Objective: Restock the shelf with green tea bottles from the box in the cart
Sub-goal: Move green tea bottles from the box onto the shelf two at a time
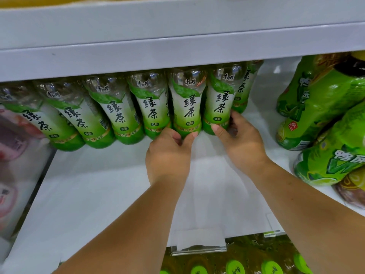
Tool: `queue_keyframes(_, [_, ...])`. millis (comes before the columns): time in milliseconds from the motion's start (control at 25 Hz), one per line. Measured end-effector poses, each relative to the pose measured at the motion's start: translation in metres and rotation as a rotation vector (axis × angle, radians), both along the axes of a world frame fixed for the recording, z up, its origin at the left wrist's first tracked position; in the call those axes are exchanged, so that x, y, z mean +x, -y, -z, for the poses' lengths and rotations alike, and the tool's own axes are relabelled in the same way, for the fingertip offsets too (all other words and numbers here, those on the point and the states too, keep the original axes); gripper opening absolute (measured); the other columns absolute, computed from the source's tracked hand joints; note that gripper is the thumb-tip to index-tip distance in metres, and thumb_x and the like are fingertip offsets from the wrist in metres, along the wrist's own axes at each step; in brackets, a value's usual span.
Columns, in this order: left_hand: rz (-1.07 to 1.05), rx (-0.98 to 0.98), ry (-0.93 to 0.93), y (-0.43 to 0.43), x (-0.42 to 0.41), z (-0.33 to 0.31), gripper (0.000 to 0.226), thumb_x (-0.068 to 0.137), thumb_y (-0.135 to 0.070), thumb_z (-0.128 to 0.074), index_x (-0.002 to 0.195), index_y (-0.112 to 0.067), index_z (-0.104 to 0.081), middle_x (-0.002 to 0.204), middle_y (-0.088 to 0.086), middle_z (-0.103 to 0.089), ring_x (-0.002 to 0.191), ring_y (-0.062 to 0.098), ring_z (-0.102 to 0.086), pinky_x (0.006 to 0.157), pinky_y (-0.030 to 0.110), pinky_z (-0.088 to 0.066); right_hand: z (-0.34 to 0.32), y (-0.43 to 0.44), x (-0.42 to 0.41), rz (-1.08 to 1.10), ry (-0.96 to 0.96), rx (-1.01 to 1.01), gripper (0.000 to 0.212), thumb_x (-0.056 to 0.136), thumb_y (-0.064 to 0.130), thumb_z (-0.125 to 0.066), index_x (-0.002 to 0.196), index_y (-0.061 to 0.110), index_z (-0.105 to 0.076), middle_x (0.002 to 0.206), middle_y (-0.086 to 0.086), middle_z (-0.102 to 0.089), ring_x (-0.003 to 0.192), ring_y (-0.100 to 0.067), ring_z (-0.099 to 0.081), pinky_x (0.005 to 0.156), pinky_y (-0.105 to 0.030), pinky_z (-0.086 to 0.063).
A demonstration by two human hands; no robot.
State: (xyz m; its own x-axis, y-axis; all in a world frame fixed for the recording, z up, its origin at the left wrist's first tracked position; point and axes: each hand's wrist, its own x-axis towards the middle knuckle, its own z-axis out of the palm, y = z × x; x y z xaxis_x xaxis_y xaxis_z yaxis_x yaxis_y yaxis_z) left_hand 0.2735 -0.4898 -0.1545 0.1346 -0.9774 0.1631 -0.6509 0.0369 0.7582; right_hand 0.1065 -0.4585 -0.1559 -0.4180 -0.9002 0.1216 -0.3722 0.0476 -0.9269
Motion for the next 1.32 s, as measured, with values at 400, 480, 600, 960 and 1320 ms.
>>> queue_keyframes(400, [0.027, 0.015, 0.033, 0.0, 0.001, -0.003, 0.044, 0.078, -0.069, -0.068, 0.072, -0.028, -0.056, 0.061, -0.017, -0.06, 0.06, -0.003, -0.054, 0.051, 0.019, -0.032, -0.003, -0.002, -0.007, -0.082, 0.08, -0.006, 0.046, 0.095, 0.017, -0.068, 0.139, 0.021, -0.057, 0.122, 0.013, -0.071, 0.111, 0.002, -0.065, 0.102, -0.024, -0.049])
queue_keyframes(480, [0.032, 0.02, 0.009, 0.0, 0.001, -0.003, 0.043, 0.078, -0.069, -0.069, 0.071, -0.029, -0.055, 0.06, -0.017, -0.06, 0.06, -0.003, -0.055, 0.051, 0.019, -0.034, -0.002, -0.001, -0.008, -0.095, 0.088, 0.0, 0.047, 0.096, 0.015, -0.067, 0.14, 0.02, -0.056, 0.123, 0.011, -0.071, 0.111, 0.001, -0.065, 0.099, -0.019, -0.049])
queue_keyframes(600, [0.038, 0.031, -0.04, -0.001, 0.001, -0.003, 0.039, 0.077, -0.066, -0.07, 0.071, -0.03, -0.056, 0.061, -0.018, -0.061, 0.061, -0.004, -0.056, 0.052, 0.019, -0.038, -0.004, -0.002, -0.01, -0.118, 0.086, 0.029, 0.048, 0.096, 0.012, -0.066, 0.143, 0.017, -0.053, 0.127, 0.009, -0.069, 0.114, 0.002, -0.064, 0.097, -0.012, -0.047])
queue_keyframes(960, [0.364, 0.267, -0.28, -0.006, 0.03, -0.018, 0.024, 0.084, -0.039, -0.074, 0.102, -0.038, -0.057, 0.1, -0.015, -0.064, 0.085, 0.0, -0.061, 0.066, 0.013, -0.048, -0.038, -0.016, 0.0, 0.017, 0.112, 0.272, 0.034, 0.095, 0.03, -0.068, 0.127, 0.022, -0.062, 0.119, 0.003, -0.069, 0.102, -0.013, -0.065, 0.085, -0.029, -0.052])
queue_keyframes(1320, [0.474, 0.556, -0.444, -0.073, 0.056, -0.063, 0.07, 0.075, -0.06, -0.059, 0.138, -0.031, -0.051, 0.117, -0.016, -0.062, 0.109, 0.008, -0.062, 0.096, 0.03, -0.048, -0.053, -0.104, 0.048, 0.067, 0.308, 0.383, 0.048, 0.1, 0.048, -0.053, 0.144, 0.031, -0.048, 0.137, 0.01, -0.052, 0.123, -0.012, -0.052, 0.107, -0.032, -0.04])
